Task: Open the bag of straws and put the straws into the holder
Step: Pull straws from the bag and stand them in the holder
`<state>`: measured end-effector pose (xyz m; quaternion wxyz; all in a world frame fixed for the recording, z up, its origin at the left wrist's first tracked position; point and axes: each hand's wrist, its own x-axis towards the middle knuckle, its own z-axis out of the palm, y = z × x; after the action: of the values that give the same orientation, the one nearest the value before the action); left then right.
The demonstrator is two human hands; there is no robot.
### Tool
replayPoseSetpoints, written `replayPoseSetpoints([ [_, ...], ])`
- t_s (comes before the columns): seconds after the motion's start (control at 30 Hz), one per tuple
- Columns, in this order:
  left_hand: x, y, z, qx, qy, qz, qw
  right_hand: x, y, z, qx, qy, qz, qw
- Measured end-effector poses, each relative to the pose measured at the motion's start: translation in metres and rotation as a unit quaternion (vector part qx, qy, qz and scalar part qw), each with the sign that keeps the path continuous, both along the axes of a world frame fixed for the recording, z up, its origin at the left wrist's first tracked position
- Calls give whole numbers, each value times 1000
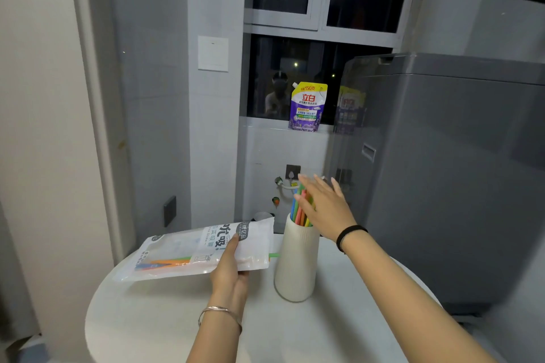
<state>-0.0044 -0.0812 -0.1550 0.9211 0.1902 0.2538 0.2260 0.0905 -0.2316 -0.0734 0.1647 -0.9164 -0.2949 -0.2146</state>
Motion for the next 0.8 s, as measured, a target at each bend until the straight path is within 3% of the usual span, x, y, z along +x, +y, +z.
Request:
replayPoseSetpoints([
  [0.07, -2, 1, 2, 1, -2, 1, 1000, -15, 1, -1, 165, -33, 23, 986],
  [0.1, -3, 2, 3, 2, -4, 1, 1000, -27, 5, -2, 272, -47, 39, 960],
  [0.2, -6, 4, 7, 10, -15, 3, 1000, -63, 31, -19, 536, 24, 68, 841],
  [0.27, -7, 5, 7, 33, -11, 8, 999, -78, 53, -35, 648, 179, 51, 738],
  [0.37, -7, 4, 7, 147, 31, 52, 987, -92, 72, -60, 692, 454, 3, 561],
  [0.43, -6, 5, 9, 272, 52, 67, 959, -97, 75, -75, 719, 564, 7, 407],
  [0.47, -6, 4, 11, 334, 58, 58, 939, -100, 75, -81, 730, 580, 8, 360],
  [0.5, -6, 4, 13, 391, 62, 48, 917, -100, 75, -87, 740, 582, 14, 338],
  [0.6, -6, 2, 15, 488, 58, 22, 871, -94, 77, -97, 743, 579, 13, 337],
  [0.8, -9, 0, 16, 509, 34, 28, 860, -101, 80, -105, 716, 592, 14, 371],
])
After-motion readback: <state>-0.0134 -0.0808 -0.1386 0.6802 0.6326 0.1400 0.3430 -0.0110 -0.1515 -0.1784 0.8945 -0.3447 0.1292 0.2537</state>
